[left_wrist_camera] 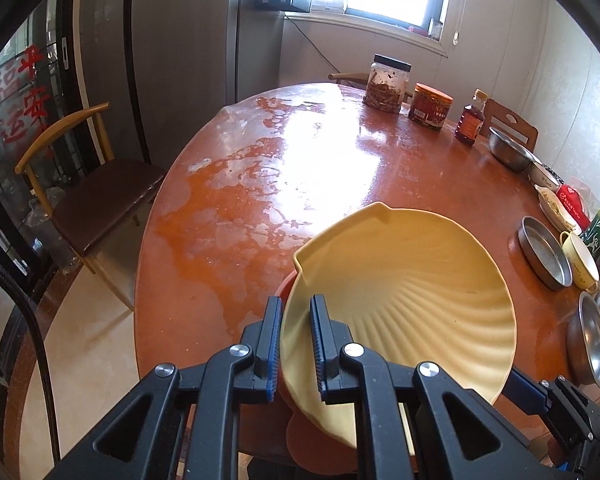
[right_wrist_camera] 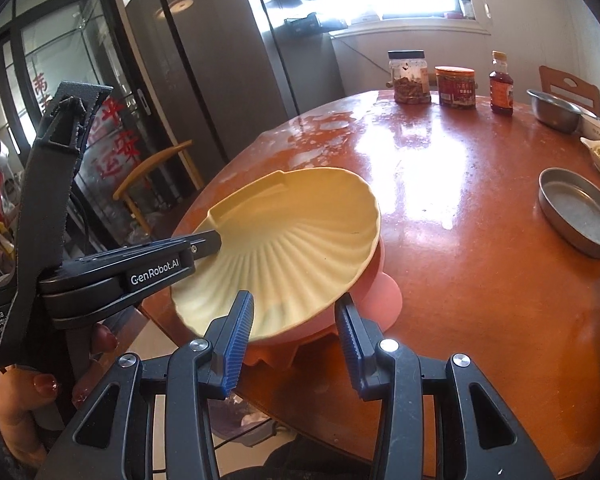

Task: Organize plates and bowls
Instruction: 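Carry the yellow plate onto the pink plate and release it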

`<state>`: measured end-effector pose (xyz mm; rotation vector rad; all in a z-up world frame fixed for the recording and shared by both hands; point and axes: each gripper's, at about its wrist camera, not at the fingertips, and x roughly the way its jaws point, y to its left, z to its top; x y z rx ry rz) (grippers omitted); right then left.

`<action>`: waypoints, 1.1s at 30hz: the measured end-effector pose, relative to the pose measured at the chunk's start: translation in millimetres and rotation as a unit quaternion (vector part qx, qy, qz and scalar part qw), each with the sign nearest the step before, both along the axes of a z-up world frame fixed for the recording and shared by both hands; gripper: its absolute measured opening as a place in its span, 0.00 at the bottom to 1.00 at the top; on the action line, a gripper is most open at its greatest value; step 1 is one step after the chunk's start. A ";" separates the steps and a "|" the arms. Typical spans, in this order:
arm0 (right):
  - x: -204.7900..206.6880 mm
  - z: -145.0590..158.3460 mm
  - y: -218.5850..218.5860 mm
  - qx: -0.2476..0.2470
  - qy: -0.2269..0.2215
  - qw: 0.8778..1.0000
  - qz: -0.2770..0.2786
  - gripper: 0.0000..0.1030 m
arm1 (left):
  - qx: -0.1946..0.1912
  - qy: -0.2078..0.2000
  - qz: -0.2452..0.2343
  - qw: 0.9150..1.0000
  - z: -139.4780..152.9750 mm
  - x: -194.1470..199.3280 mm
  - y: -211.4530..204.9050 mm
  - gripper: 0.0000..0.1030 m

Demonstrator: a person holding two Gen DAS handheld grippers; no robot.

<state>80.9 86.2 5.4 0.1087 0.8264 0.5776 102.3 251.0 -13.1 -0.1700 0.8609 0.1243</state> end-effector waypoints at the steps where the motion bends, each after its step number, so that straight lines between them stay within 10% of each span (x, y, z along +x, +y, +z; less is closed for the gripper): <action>1: 0.7 -0.1 0.4 -0.002 -0.002 1.000 0.001 0.43 | 0.002 0.001 0.002 1.000 -0.4 0.7 -0.1 0.15; 33: -18.2 16.3 -3.2 0.006 -0.036 0.998 0.047 0.56 | 0.008 -0.018 0.023 1.000 17.2 -2.4 6.3 0.15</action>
